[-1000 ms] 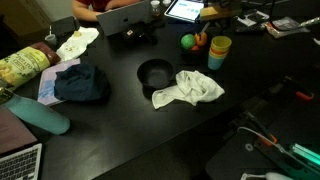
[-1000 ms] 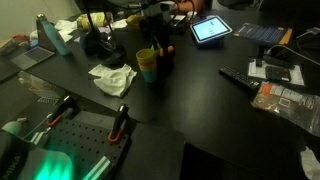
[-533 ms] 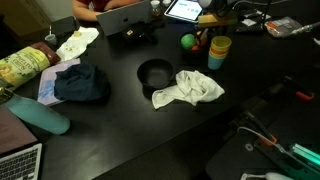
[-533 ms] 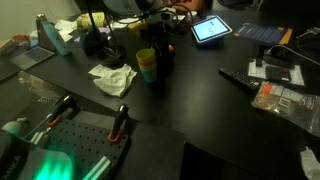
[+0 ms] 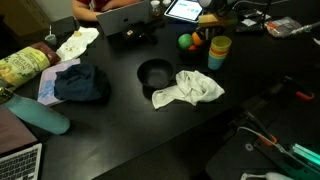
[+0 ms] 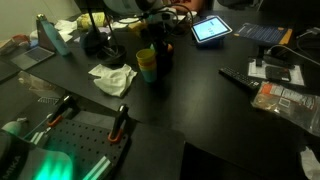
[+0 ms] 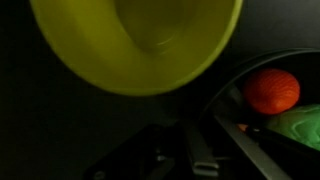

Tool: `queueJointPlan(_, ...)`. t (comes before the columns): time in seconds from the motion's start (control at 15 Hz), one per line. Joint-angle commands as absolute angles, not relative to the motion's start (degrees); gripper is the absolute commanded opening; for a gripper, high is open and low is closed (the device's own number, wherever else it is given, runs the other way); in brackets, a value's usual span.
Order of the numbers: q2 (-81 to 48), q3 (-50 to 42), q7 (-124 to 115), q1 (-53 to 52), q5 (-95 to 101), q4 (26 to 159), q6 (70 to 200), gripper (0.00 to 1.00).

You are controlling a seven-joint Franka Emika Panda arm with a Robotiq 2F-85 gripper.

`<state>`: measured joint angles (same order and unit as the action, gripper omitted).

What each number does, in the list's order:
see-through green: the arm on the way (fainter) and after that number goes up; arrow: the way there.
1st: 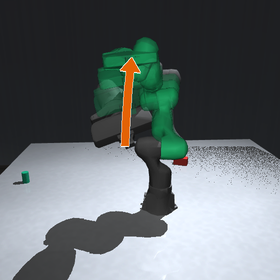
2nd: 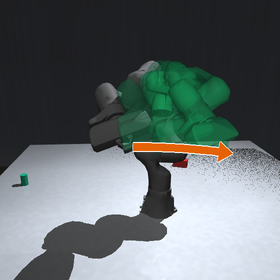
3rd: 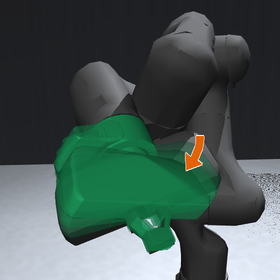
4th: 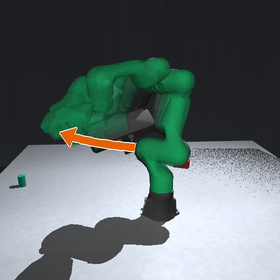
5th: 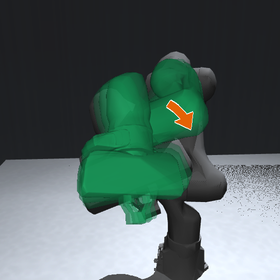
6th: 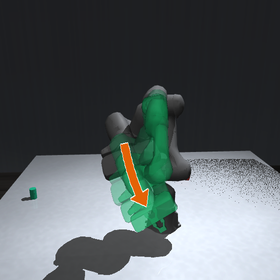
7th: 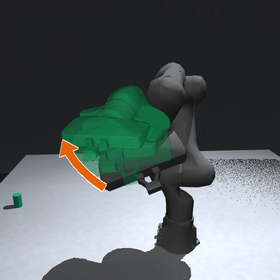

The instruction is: Pour the contents from the right bowl to the left bowl

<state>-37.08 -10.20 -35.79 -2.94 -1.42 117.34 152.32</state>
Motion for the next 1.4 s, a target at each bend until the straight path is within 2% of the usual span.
queueJointPlan(0.0,-36.04,-11.47,-36.02,-4.80,-1.86,117.00,150.72,0.02)
queueJointPlan(0.27,-33.49,-12.76,-37.83,-7.36,-0.69,117.08,148.75,0.05)
queueJointPlan(1.33,-23.70,-10.61,-42.38,-9.23,0.03,118.56,144.00,0.02)
